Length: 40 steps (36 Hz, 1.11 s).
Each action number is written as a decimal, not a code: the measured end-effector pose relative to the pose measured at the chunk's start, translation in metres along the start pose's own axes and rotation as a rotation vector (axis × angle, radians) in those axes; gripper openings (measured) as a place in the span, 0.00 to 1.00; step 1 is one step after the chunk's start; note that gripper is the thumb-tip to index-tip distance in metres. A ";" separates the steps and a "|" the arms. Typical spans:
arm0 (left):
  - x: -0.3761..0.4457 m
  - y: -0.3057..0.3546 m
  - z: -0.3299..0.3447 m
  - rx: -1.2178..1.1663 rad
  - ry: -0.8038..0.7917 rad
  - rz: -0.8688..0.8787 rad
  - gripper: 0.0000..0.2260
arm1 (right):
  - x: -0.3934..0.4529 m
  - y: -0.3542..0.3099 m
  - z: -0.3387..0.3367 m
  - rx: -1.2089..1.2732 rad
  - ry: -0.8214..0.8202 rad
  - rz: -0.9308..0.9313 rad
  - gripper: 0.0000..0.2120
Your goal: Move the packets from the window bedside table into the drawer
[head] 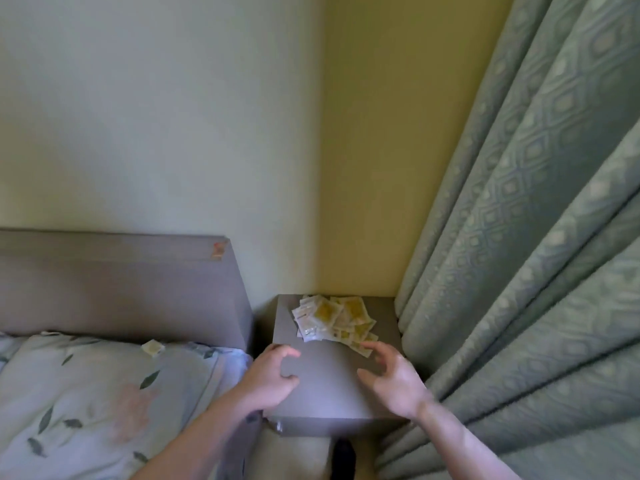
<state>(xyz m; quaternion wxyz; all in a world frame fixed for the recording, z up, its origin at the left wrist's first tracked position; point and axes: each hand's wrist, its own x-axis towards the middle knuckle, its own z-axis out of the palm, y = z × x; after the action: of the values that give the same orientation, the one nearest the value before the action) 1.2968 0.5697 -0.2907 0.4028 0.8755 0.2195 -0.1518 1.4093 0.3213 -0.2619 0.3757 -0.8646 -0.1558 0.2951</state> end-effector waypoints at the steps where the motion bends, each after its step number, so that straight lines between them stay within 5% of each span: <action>1: 0.013 0.001 -0.001 -0.017 -0.005 -0.027 0.20 | 0.014 0.000 -0.004 0.018 -0.015 0.015 0.21; 18: 0.249 -0.055 0.016 -0.188 0.017 -0.392 0.20 | 0.269 0.066 0.034 0.051 -0.098 0.292 0.17; 27: 0.355 -0.129 0.085 -0.323 0.119 -0.464 0.29 | 0.384 0.111 0.103 -0.045 0.049 0.287 0.30; 31: 0.383 -0.141 0.097 -0.348 0.261 -0.436 0.24 | 0.422 0.126 0.125 -0.199 0.071 0.182 0.35; 40: 0.403 -0.161 0.124 -0.497 0.292 -0.446 0.13 | 0.463 0.146 0.149 -0.258 0.069 0.149 0.41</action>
<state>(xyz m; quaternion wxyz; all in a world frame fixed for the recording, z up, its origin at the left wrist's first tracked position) 1.5503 0.6728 -0.6499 0.5249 0.6939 0.4902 -0.0514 1.6822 0.5345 -0.6331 0.2435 -0.9245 -0.1149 0.2698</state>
